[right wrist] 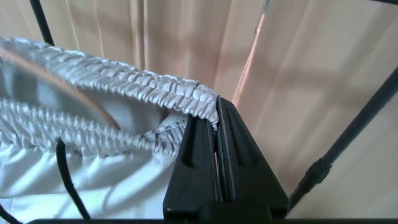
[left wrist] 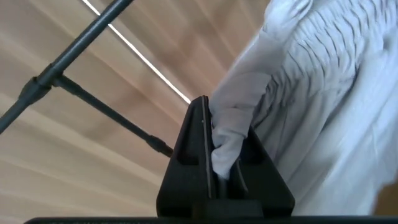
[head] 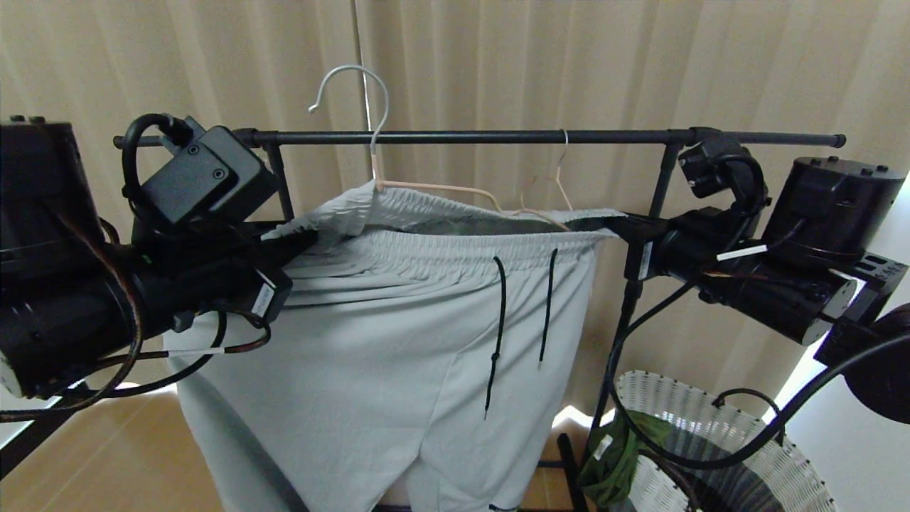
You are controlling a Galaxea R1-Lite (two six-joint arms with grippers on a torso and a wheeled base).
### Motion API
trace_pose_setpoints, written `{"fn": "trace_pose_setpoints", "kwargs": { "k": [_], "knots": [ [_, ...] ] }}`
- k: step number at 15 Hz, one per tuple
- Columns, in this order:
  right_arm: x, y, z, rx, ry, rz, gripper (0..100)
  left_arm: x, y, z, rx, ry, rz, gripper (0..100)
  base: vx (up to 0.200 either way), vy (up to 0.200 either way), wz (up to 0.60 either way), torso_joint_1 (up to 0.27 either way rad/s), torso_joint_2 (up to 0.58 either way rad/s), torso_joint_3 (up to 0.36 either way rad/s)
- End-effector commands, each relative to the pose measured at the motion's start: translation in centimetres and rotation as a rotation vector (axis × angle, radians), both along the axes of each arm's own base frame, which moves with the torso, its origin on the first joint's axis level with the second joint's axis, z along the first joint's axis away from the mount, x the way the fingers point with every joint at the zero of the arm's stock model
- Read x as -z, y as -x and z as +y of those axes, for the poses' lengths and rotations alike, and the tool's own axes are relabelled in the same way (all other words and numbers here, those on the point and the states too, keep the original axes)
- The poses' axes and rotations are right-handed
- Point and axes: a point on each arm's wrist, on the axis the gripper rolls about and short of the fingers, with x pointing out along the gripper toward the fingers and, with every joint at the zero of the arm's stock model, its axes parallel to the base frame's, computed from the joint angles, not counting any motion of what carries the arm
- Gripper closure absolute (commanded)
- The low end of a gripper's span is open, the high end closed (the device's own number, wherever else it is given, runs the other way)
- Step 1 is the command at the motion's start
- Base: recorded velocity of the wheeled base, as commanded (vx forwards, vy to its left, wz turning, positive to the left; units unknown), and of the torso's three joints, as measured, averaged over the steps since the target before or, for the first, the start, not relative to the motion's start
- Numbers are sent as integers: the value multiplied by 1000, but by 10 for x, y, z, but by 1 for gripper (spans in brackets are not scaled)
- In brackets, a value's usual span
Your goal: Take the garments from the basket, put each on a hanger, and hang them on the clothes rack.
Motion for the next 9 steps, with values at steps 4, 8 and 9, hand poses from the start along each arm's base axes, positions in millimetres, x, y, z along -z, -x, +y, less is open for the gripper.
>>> {"fn": "trace_pose_setpoints", "kwargs": {
  "k": [4, 8, 9],
  "knots": [
    [1, 23, 44, -159, 7, 13, 100, 14, -5, -4, 41, -64, 31, 100, 0, 0, 0, 0, 0, 0],
    [3, 44, 75, -282, 8, 16, 100, 18, -9, -13, 64, -47, 1, 100, 0, 0, 0, 0, 0, 0],
    [4, 46, 78, -291, 10, 20, 100, 18, -8, -13, 68, -47, 3, 100, 0, 0, 0, 0, 0, 0]
  ]
}}
